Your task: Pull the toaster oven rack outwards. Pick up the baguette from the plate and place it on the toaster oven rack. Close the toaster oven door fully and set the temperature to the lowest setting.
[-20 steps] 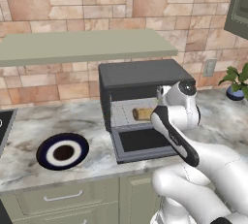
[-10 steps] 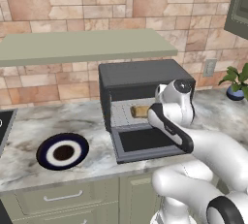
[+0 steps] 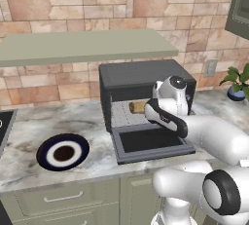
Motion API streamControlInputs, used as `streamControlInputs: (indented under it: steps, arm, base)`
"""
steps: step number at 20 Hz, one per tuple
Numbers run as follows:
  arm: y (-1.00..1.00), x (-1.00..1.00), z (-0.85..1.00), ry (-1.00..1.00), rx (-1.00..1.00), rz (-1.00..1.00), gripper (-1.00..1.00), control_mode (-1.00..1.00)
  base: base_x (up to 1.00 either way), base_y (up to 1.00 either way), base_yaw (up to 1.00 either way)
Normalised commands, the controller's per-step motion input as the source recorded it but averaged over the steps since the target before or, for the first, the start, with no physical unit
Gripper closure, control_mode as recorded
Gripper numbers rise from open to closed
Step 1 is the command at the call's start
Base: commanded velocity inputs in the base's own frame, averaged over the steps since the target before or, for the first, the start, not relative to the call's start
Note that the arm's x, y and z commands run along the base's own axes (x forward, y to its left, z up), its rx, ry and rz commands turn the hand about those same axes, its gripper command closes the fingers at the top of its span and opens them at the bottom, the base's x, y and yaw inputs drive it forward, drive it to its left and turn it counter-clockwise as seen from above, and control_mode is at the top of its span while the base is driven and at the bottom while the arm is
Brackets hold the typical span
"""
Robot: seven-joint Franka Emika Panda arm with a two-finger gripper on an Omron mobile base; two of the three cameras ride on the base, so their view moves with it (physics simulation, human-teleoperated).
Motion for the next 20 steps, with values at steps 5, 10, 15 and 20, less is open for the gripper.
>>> streamControlInputs:
  steps: [5, 10, 15, 20]
  arm:
    - [0.00, 0.09, -0.45, 0.04, -0.05, 0.00, 1.00, -1.00]
    - [0.00, 0.00, -0.38, 0.02, -0.06, 0.01, -1.00, -1.00]
    - [0.00, 0.00, 0.00, 0.00, 0.00, 0.00, -1.00, -1.00]
    - [0.00, 0.00, 0.00, 0.00, 0.00, 0.00, -1.00, -1.00]
  base:
    - [0.00, 0.00, 0.00]
    - [0.00, 0.00, 0.00]
    - [0.00, 0.00, 0.00]
    - [0.00, 0.00, 0.00]
